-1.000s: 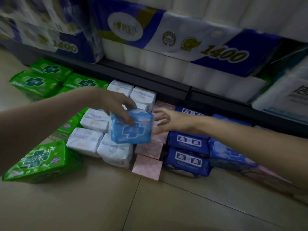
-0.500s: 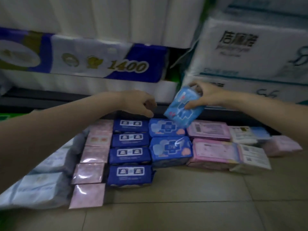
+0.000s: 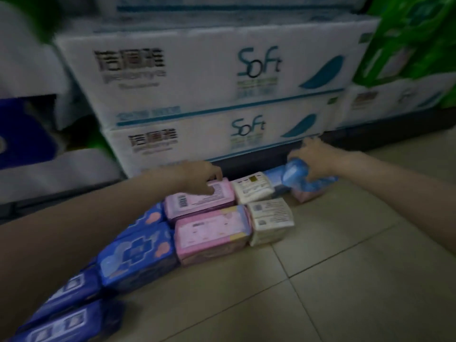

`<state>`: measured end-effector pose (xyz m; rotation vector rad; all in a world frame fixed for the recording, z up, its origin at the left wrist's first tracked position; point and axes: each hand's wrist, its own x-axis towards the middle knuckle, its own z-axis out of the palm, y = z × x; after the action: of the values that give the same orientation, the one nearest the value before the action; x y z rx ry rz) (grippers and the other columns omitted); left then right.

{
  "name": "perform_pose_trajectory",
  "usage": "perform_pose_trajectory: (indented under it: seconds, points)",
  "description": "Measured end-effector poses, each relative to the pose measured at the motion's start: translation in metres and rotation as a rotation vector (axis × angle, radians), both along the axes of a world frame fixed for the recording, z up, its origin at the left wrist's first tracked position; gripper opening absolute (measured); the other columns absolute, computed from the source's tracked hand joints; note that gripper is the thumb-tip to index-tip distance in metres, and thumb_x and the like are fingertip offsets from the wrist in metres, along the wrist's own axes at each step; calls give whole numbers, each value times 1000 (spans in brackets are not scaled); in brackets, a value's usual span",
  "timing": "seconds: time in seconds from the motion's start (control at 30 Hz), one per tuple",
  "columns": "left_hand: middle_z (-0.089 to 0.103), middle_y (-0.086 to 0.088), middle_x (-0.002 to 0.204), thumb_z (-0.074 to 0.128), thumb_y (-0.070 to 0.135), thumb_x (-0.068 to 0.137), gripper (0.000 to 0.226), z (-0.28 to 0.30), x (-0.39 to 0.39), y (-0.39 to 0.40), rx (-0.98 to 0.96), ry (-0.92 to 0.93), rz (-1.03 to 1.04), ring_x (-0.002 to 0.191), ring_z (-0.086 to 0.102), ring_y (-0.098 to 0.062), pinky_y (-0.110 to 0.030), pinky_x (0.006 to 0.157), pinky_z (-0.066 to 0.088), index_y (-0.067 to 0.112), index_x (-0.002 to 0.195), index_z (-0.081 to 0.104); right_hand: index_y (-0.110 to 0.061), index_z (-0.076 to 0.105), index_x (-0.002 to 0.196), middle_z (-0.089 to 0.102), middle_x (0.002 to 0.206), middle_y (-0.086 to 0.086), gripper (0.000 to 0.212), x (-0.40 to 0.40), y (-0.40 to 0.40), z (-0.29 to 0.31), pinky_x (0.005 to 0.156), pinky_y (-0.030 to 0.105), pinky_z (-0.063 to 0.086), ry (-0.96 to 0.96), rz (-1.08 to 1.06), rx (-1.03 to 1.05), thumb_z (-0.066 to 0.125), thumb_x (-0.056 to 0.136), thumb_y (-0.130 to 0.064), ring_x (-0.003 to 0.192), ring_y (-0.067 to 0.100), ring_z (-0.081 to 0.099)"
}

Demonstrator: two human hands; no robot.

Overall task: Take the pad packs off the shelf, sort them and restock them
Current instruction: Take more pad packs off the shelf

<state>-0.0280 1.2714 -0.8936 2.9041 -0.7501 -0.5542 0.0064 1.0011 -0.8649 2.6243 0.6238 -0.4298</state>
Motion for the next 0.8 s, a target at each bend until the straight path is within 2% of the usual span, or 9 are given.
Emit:
perform_pose_trajectory:
  seconds: [0.1, 0.17, 0.23, 0.4, 0.57, 0.63, 0.73, 0.8]
  points:
    - [47, -9, 131, 55, 22, 91, 44, -14, 12, -34, 34, 25, -24, 118, 48, -24, -26, 92, 38, 17, 134, 45, -21, 41, 133, 46, 127, 10, 59, 4, -31, -42, 92, 30, 34, 92, -34, -28, 67, 80, -27, 115, 27, 43]
    - [46, -7, 130, 53, 24, 92, 42, -20, 17, -45, 34, 31, -7, 116, 47, -22, -25, 87, 36, 20, 133, 44, -19, 37, 133, 43, 127, 10, 64, 9, -41, -68, 91, 31, 36, 111, -56, 31, 69, 78, -21, 114, 26, 42]
    - [46, -7, 129, 52, 24, 93, 41, -24, 20, -49, 34, 44, 9, 113, 48, -21, -28, 88, 39, 21, 133, 45, -16, 31, 134, 40, 127, 11, 69, 15, -46, -88, 90, 33, 38, 122, -70, 62, 69, 77, -15, 115, 26, 39]
    - [46, -6, 130, 52, 24, 93, 40, -37, 22, -48, 100, 79, 35, 114, 49, -20, -29, 90, 40, 21, 132, 45, -14, 20, 141, 30, 137, 11, 73, 24, -52, -122, 92, 37, 41, 40, -53, 40, 61, 82, 0, 124, 28, 32]
    - [46, -5, 130, 53, 25, 93, 40, -44, 25, -44, 160, 94, 52, 115, 48, -21, -28, 90, 39, 22, 131, 45, -11, 25, 142, 22, 145, 16, 63, 24, -48, -134, 100, 37, 37, -53, -13, -39, 52, 87, 1, 133, 32, 25]
    - [46, -6, 130, 52, 25, 93, 40, -44, 29, -46, 165, 84, 58, 115, 48, -21, -31, 93, 41, 21, 132, 45, -12, 25, 140, 21, 143, 15, 60, 23, -48, -140, 95, 38, 40, -52, 9, 41, 50, 87, 3, 132, 31, 27]
    - [46, -5, 129, 52, 22, 92, 40, -42, 35, -51, 137, 58, 47, 114, 49, -21, -32, 93, 42, 21, 131, 47, -18, 23, 143, 22, 139, 8, 71, 27, -53, -143, 89, 37, 46, 49, -49, 319, 53, 84, 7, 122, 28, 40]
    - [47, -5, 128, 51, 20, 92, 37, -40, 38, -55, 107, 14, 22, 113, 50, -20, -32, 93, 43, 20, 129, 49, -13, 27, 143, 26, 138, 11, 70, 30, -57, -132, 89, 38, 45, 40, -99, 498, 53, 82, 8, 114, 29, 46]
